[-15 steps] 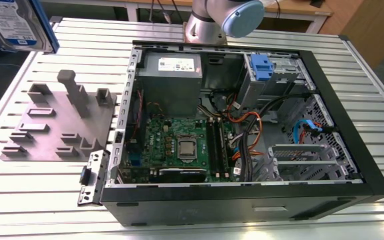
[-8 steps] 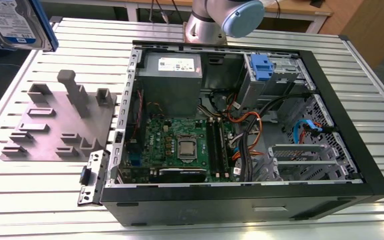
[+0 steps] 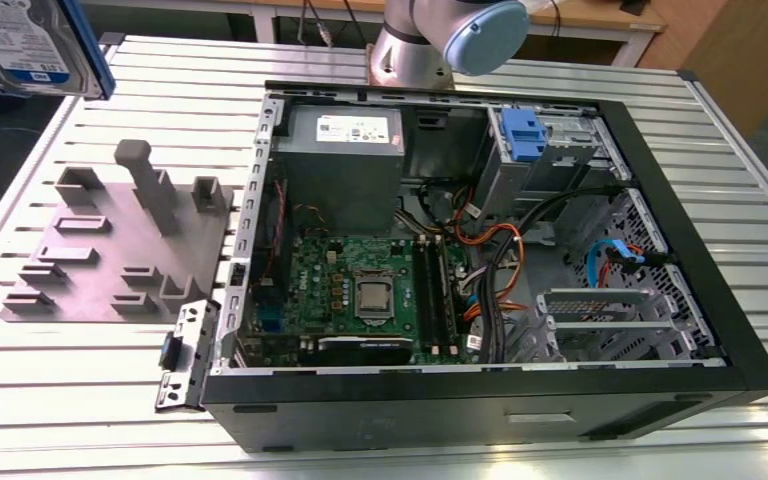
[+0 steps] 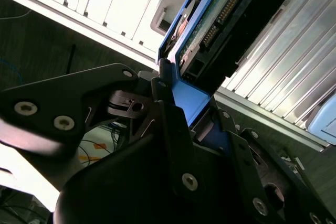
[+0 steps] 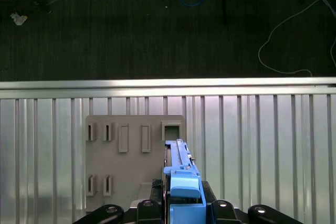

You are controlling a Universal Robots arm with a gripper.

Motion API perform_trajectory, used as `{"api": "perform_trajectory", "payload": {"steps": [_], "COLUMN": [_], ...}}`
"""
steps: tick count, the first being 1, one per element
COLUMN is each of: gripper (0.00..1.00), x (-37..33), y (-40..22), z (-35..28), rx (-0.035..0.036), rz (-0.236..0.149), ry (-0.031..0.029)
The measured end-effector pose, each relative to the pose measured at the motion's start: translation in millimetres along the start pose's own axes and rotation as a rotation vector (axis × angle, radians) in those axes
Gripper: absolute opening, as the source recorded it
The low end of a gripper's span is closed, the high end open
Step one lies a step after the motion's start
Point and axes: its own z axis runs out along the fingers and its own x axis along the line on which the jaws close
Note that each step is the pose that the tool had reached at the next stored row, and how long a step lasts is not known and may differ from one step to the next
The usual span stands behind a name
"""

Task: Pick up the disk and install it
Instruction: 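Pick up the disk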

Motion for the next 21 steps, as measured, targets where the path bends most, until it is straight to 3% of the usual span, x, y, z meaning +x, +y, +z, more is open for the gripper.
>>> {"api": "perform_trajectory", "payload": {"steps": [21], "gripper": [0.37], "x": [-0.3], "y": [0.1], "z": [-13.6], "rx": [0.0002], "rz": [0.000], "ry": [0.0009]}}
